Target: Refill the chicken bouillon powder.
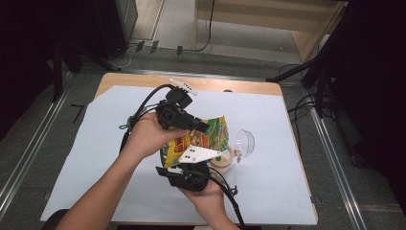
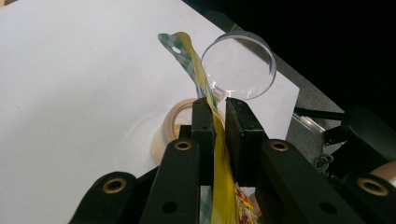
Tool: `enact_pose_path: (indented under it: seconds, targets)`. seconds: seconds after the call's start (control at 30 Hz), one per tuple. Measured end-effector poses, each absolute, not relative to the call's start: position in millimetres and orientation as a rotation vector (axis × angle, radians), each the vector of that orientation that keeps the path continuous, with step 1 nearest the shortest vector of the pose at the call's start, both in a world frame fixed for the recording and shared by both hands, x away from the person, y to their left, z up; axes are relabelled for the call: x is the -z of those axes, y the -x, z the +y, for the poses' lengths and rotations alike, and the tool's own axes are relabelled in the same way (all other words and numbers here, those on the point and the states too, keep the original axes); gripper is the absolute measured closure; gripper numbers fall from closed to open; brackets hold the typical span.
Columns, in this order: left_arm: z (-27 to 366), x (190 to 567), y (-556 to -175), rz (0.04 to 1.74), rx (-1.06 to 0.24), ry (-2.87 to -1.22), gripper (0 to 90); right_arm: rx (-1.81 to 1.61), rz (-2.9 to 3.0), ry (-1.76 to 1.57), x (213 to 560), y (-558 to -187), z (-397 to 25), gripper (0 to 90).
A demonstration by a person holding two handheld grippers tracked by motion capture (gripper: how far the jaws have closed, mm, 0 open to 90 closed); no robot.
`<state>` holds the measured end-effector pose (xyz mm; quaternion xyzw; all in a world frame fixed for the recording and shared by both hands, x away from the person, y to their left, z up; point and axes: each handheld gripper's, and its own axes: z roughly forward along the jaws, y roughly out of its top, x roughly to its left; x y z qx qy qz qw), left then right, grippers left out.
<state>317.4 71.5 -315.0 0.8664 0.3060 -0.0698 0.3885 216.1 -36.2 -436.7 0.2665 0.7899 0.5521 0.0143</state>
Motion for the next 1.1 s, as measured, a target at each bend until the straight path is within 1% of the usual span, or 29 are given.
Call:
enact_pose_path:
  seconds: [0.17, 0.4, 0.53, 0.67, 1.1]
  targets:
    - [71.4, 318.0, -319.1, 0.777, 0.196, -2.204, 83.4, -1.714, 2.457, -0.832, 438.6, -215.8, -36.6, 69.6]
    - [71.0, 317.2, -318.2, 0.773, 0.188, -2.205, 83.5, -1.719, 2.453, -0.836, 438.7, -215.5, -36.8, 69.4]
    - [68.4, 313.7, -316.1, 0.767, 0.171, -2.214, 83.3, -1.748, 2.442, -0.855, 437.1, -215.7, -35.9, 66.9]
    - [68.0, 312.8, -314.8, 0.764, 0.171, -2.215, 83.3, -1.746, 2.438, -0.868, 436.3, -215.8, -35.6, 69.2]
    - [69.1, 312.4, -316.5, 0.777, 0.183, -2.202, 82.8, -1.745, 2.435, -0.851, 432.7, -213.4, -34.2, 69.4]
